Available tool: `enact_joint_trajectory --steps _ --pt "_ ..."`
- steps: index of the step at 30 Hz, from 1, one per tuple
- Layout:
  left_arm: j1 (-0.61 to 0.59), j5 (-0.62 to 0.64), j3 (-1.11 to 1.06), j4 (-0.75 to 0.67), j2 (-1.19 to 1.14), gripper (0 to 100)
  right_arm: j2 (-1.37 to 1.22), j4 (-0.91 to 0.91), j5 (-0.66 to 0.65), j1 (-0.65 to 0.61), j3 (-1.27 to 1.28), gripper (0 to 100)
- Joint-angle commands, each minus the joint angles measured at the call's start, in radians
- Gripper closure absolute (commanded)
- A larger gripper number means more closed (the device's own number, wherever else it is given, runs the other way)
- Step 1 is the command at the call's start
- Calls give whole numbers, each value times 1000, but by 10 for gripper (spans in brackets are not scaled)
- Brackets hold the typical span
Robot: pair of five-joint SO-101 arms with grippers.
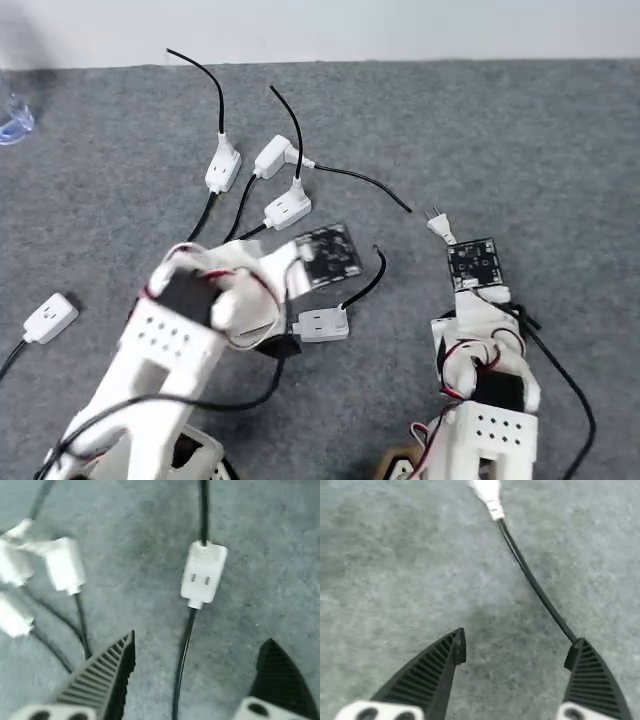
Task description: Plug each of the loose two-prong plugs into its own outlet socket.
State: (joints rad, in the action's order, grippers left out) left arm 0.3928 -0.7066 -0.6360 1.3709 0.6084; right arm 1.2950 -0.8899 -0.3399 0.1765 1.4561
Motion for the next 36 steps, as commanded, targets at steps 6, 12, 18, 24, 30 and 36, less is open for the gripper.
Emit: enact_joint_trajectory --steps 6,12,18,24,30,36 --pt "49 -48 -131 -344 -192 636 5 22 -8 51 -34 693" --pt "81 -46 -189 -528 -318 636 5 22 -12 51 -31 693" --pt "86 -48 -186 -608 -448 636 5 22 -14 53 -32 693" --pt "84 -49 -44 -522 -597 637 5 24 -14 53 -32 694" --pt "89 -49 77 -427 -704 723 7 62 -14 53 -11 697" --pt "115 -51 107 -396 -727 979 7 81 -14 53 2 697"
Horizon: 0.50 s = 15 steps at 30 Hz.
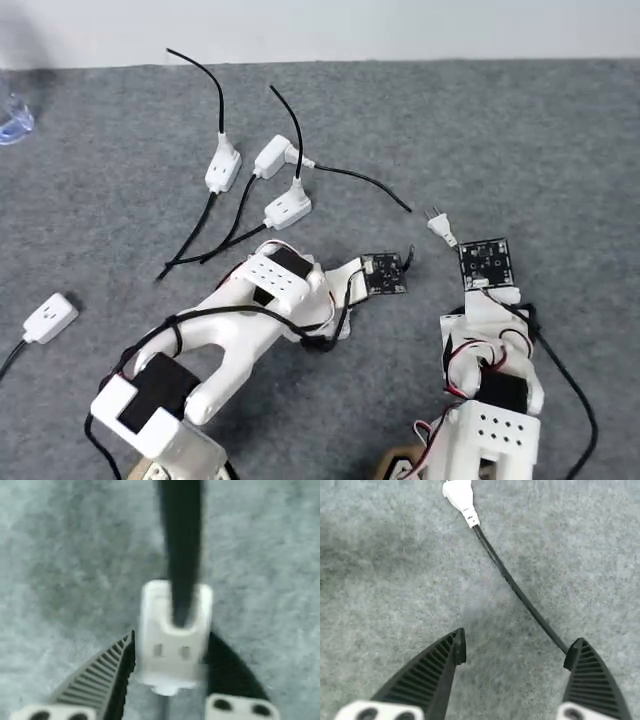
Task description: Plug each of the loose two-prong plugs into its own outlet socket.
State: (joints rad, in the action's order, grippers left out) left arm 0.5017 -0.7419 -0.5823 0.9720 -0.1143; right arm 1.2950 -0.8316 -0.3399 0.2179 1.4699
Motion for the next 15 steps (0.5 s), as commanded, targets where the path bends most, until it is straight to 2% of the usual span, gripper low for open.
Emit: enact_joint_trajectory --steps 1,4,6,12,15 --pt "8 -15 58 5 -6 993 7 22 -14 12 -11 697" --pt "2 -15 67 6 5 988 7 22 -14 12 -11 697" --pt "-43 -12 96 26 44 988 7 22 -14 12 -11 697" --pt "-333 -15 275 153 230 988 7 22 -14 7 -9 697" --pt "-445 -29 341 186 242 988 7 22 -14 5 -9 697"
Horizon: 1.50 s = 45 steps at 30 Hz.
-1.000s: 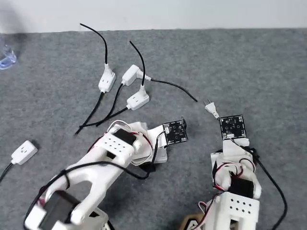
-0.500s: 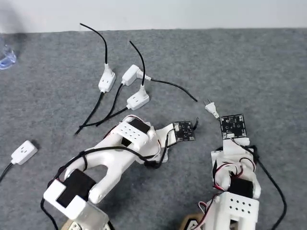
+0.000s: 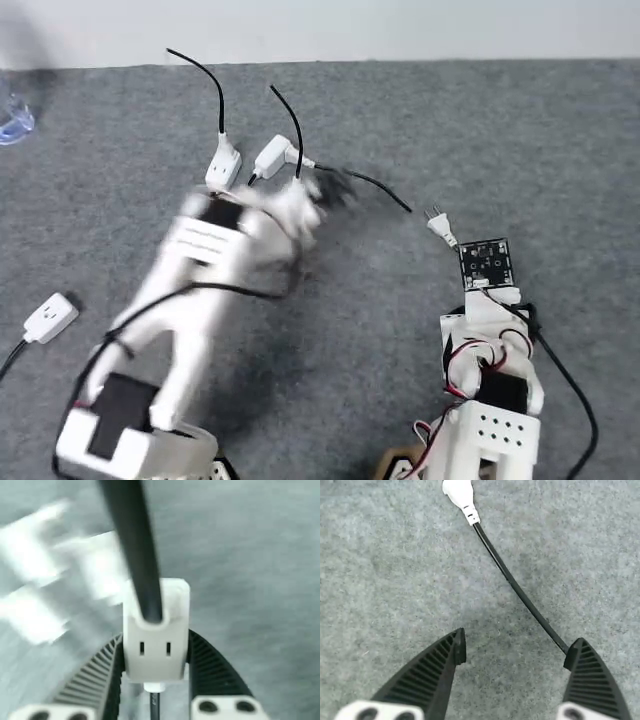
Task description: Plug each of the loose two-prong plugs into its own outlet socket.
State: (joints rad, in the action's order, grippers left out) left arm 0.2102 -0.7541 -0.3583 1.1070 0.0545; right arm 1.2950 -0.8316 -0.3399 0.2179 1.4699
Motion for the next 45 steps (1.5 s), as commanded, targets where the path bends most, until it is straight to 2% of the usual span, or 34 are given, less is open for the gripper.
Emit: enact_joint_trajectory --steps 1,5,8,13,21,28,34,36,40,45 --pt "-175 -25 122 55 66 988 7 22 -14 5 -9 697" --pt "-206 -38 128 44 -5 987 7 22 -14 5 -9 697" --pt "-230 -43 128 -43 -87 983 7 30 -14 4 2 697" --pt "-295 -38 150 -193 -239 917 7 70 -14 4 23 697" --pt "-322 -37 248 -167 -376 891 7 70 -14 4 23 697" --pt "-318 -43 248 -129 -371 705 7 68 -15 2 23 697" --pt "-356 -64 277 -127 -370 657 7 62 -54 2 23 697" --pt "-400 -69 295 -110 -345 657 7 62 -57 2 23 697" --pt "-578 -150 395 20 -189 657 7 62 -57 2 23 697" --pt "-802 -364 426 195 -6 657 4 61 -60 -25 25 697"
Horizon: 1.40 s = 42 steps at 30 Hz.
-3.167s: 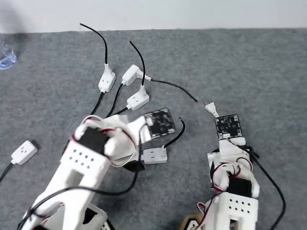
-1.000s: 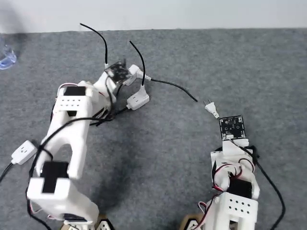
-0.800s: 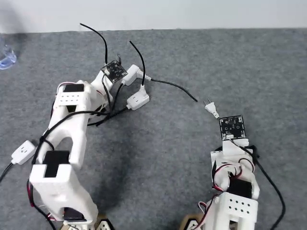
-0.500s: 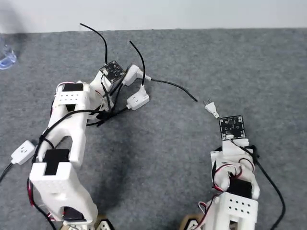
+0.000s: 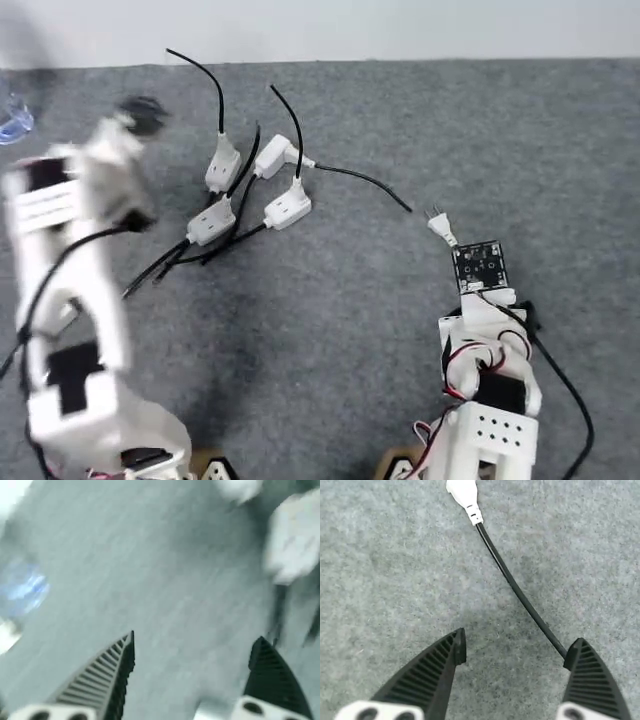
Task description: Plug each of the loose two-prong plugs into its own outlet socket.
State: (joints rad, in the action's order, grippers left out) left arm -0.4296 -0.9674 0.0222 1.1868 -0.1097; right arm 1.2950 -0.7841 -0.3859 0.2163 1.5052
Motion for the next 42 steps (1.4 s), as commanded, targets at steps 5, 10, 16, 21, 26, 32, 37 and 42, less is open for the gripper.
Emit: enact_joint_trajectory --steps 5,10,16,21,26,32,37,42 --pt "-325 -255 -58 117 150 657 5 13 -17 -39 2 697" --pt "-422 -356 -194 100 106 658 5 13 -17 -39 3 697" --pt "-552 -411 -348 -66 86 658 5 18 -17 -41 5 697" --pt "-595 -491 -510 -236 64 658 5 16 -17 -41 5 697" --pt "-546 -488 -570 -374 34 658 5 15 -17 -41 5 697" --pt "-486 -417 -545 -405 34 658 5 16 -17 -48 5 697" --pt "-465 -413 -541 -463 -34 658 5 21 -18 -71 18 697" --pt "-443 -410 -496 -473 -141 664 5 21 -18 -71 20 697"
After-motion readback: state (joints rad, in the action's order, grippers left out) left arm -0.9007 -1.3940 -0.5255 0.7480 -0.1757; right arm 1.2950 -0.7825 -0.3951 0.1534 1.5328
